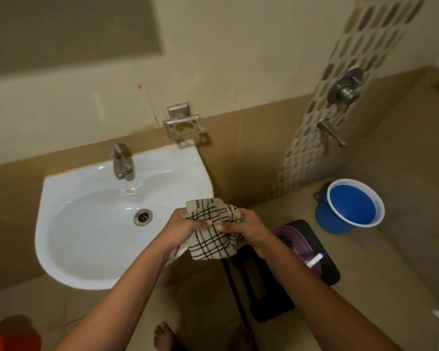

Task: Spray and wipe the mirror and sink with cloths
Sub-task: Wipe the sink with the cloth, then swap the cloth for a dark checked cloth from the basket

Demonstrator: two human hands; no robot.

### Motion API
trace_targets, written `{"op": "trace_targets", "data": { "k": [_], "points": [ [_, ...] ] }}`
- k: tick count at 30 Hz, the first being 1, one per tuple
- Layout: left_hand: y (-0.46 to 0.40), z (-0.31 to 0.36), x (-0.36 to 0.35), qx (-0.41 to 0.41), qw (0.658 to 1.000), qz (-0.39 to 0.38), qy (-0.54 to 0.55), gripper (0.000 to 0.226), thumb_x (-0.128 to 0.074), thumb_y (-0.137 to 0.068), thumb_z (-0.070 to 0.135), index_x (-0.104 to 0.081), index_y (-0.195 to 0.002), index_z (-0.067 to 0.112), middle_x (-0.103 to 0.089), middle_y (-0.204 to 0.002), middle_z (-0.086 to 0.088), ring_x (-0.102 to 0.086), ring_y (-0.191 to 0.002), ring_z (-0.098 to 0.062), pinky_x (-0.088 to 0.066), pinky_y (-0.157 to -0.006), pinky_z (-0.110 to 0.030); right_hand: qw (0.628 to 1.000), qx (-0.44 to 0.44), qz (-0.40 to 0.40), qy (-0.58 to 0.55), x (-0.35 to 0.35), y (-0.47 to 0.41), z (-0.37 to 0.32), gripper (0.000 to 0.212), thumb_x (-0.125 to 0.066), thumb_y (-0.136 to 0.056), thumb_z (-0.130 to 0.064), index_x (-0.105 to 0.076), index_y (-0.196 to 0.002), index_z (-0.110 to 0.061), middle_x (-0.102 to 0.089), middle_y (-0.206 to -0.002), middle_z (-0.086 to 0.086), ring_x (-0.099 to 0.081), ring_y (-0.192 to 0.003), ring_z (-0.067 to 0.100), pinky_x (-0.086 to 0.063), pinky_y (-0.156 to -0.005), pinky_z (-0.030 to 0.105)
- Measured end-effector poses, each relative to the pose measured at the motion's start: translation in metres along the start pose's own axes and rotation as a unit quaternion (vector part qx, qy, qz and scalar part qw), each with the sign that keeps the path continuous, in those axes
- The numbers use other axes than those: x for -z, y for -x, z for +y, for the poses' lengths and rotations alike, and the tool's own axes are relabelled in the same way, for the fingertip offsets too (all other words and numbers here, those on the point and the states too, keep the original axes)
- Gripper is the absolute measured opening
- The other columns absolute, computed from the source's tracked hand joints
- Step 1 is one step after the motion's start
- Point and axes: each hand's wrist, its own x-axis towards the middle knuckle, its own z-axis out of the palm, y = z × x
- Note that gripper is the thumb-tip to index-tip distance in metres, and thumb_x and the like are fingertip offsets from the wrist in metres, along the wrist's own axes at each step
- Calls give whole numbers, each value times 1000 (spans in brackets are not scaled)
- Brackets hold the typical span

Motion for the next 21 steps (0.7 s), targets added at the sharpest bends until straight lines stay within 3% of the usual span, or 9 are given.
{"op": "trace_targets", "data": {
  "k": [4,6,8,11,13,15,17,18,21],
  "points": [
    [-10,-10,-36,53,998,-8,38,34,-74,-79,2,-70,-113,6,-75,-107,-15,-74,-94,-28,-61,-80,-41,993,31,103,-46,29,9,18,46,-79,-72,9,-65,-112,-10,-74,-109,9,-71,-102,24,-60,-77,33],
    [-15,-19,-52,59,997,1,59,33,-71,-81,-1,-70,-113,5,-75,-106,-16,-76,-80,-22,-61,-62,-31,987,45,150,-47,43,15,30,46,-77,-73,10,-63,-105,-19,-73,-108,2,-69,-106,23,-59,-79,31],
    [-21,-26,-70,55,998,15,32,30,-68,-81,-5,-70,-109,6,-76,-103,-14,-76,-76,-21,-58,-56,-27,978,58,199,15,54,19,42,48,-75,-76,8,-60,-112,-20,-69,-115,-2,-65,-112,21,-57,-87,32],
    [-37,-34,-101,32,996,47,-65,31,-63,-80,-9,-72,-101,12,-78,-95,-7,-74,-90,-27,-60,-72,-36,942,60,284,170,60,22,58,56,-70,-83,-2,-52,-134,-17,-63,-130,0,-58,-122,18,-51,-101,39],
    [-49,-36,-121,2,984,49,-170,35,-62,-81,-6,-73,-106,16,-76,-99,-4,-71,-97,-25,-58,-84,-40,910,68,326,247,61,24,66,51,-62,-88,-7,-50,-136,-20,-64,-129,0,-59,-120,19,-52,-99,41],
    [-58,-39,-135,-34,955,47,-292,34,-62,-83,1,-72,-112,16,-75,-102,-6,-68,-99,-24,-55,-89,-40,890,74,325,311,59,25,74,46,-58,-89,-10,-50,-133,-23,-65,-124,-1,-61,-115,18,-54,-93,39],
    [-68,-42,-146,-61,936,19,-347,22,-60,-89,12,-71,-108,15,-74,-99,-8,-67,-96,-26,-54,-85,-38,902,57,293,313,58,21,77,49,-61,-87,-14,-50,-134,-24,-65,-123,-2,-61,-113,16,-53,-88,30],
    [-74,-43,-154,-59,937,-13,-344,19,-57,-95,20,-72,-105,14,-73,-98,-8,-66,-95,-26,-53,-84,-39,917,33,278,285,58,18,76,50,-61,-87,-15,-49,-135,-23,-65,-123,-1,-62,-112,18,-51,-85,27],
    [-87,-37,-171,14,950,-122,-288,43,-39,-102,47,-73,-103,20,-70,-99,1,-63,-98,-17,-48,-83,-31,941,-19,283,186,64,6,72,45,-58,-86,-22,-53,-131,-19,-67,-118,4,-64,-108,23,-52,-86,31]
  ]
}}
